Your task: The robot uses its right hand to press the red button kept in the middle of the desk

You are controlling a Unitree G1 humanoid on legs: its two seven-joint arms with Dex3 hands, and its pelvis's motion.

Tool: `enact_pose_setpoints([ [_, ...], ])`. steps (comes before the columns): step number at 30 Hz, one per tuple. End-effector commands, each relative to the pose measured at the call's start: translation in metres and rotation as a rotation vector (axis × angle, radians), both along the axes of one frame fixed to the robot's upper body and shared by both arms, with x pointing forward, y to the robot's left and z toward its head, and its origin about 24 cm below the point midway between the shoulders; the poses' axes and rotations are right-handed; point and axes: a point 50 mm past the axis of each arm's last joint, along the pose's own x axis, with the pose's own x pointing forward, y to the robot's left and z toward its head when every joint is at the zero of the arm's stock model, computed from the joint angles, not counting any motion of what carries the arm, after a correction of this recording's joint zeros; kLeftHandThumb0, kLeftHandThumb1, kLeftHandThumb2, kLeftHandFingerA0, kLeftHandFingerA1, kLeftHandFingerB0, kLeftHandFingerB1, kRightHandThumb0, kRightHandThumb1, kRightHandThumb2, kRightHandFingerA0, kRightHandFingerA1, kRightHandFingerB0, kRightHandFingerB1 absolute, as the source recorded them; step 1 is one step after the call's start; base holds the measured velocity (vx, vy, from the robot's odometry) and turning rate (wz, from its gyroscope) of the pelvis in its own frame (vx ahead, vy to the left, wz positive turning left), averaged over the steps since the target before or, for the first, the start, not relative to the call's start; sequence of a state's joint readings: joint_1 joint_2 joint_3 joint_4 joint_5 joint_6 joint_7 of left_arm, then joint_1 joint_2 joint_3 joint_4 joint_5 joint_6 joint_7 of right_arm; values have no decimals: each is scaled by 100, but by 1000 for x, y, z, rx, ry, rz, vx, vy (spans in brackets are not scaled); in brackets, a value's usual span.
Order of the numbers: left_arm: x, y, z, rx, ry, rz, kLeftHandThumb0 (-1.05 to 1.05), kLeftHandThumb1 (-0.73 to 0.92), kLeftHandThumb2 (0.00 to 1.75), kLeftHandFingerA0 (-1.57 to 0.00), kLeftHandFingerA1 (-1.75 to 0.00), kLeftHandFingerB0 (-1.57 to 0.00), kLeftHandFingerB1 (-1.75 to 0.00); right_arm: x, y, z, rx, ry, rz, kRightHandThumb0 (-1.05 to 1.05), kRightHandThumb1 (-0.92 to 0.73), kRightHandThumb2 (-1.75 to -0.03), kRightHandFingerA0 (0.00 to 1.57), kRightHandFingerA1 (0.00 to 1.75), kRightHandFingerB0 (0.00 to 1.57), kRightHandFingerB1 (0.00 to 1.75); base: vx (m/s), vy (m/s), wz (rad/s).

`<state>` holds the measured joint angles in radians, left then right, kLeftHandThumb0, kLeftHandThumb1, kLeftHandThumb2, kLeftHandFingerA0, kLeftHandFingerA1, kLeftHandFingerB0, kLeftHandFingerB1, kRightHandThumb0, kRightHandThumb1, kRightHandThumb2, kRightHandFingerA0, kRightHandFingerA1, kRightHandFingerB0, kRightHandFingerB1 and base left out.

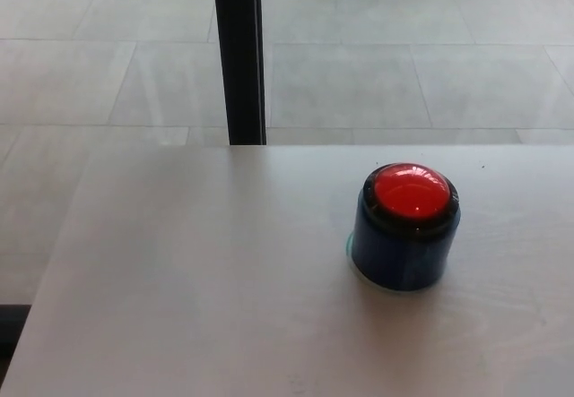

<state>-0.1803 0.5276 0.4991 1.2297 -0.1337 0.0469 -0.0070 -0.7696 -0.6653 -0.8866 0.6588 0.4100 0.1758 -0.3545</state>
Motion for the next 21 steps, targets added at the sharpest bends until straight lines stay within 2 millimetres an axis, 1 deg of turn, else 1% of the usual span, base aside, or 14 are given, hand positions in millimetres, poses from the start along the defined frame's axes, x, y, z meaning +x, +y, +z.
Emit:
enact_pose_setpoints([
  [1,-3,7,6,9,5,21,-67,92,126,-49,-93,-34,-78,32,37,24,5,-86,169,-39,-45,-111,135,140,120,126,0,0,0],
  [3,-3,7,6,8,9,17,-69,92,117,-38,-114,-28,-90,43,52,28,-52,-129,279,-12,-38,-144,106,175,97,147,0,0,0],
  [5,-4,7,5,-2,-13,36,-70,92,116,-37,-117,-27,-91,57,71,30,-109,-128,408,-7,-54,-131,98,175,84,147,0,0,0],
  [6,-4,7,5,0,-13,31,-70,92,124,-49,-95,-32,-79,64,81,31,-121,-134,446,-6,-56,-128,94,175,82,145,0,0,0],
  [7,-3,7,6,-1,-15,31,-71,92,118,-36,-118,-25,-90,69,90,32,-142,-141,503,-6,-57,-128,91,175,79,145,0,0,0],
  [8,-3,7,6,9,-7,17,-70,92,119,-36,-115,-26,-89,75,100,32,-173,-141,550,-9,-61,-123,117,146,83,122,0,0,0],
  [9,-3,7,6,10,-7,15,-70,92,119,-36,-115,-26,-89,76,101,32,-176,-141,556,-9,-61,-123,117,146,83,122,0,0,0],
  [10,-3,7,6,6,-11,21,-71,92,117,-39,-119,-28,-93,81,110,33,-205,-130,592,-5,-56,-121,89,175,79,144,0,0,0],
  [11,-4,7,5,-4,-18,37,-71,92,122,-48,-94,-36,-81,93,134,34,-282,-93,679,-8,-56,-119,92,175,81,143,0,0,0],
  [13,-4,6,4,9,4,24,-69,92,118,-40,-115,-30,-92,104,161,34,-367,-55,765,-9,-53,-122,95,175,83,145,0,0,0],
  [14,-3,5,4,1,-1,27,-69,92,125,-48,-93,-35,-79,110,175,33,-380,-35,798,-10,-48,-127,96,175,87,146,0,0,0],
  [15,-2,5,3,4,-5,18,-68,92,118,-39,-115,-27,-89,113,184,33,-388,-22,815,-11,-45,-132,97,175,87,147,0,0,0],
  [20,-4,5,3,-1,-15,33,-68,92,126,-50,-94,-36,-80,133,232,10,-406,68,944,-13,-41,-138,97,175,83,153,0,0,0],
  [21,-5,5,3,-8,-20,38,-70,92,116,-35,-114,-29,-92,136,240,3,-403,94,957,-14,-44,-134,98,175,84,151,0,0,0],
])
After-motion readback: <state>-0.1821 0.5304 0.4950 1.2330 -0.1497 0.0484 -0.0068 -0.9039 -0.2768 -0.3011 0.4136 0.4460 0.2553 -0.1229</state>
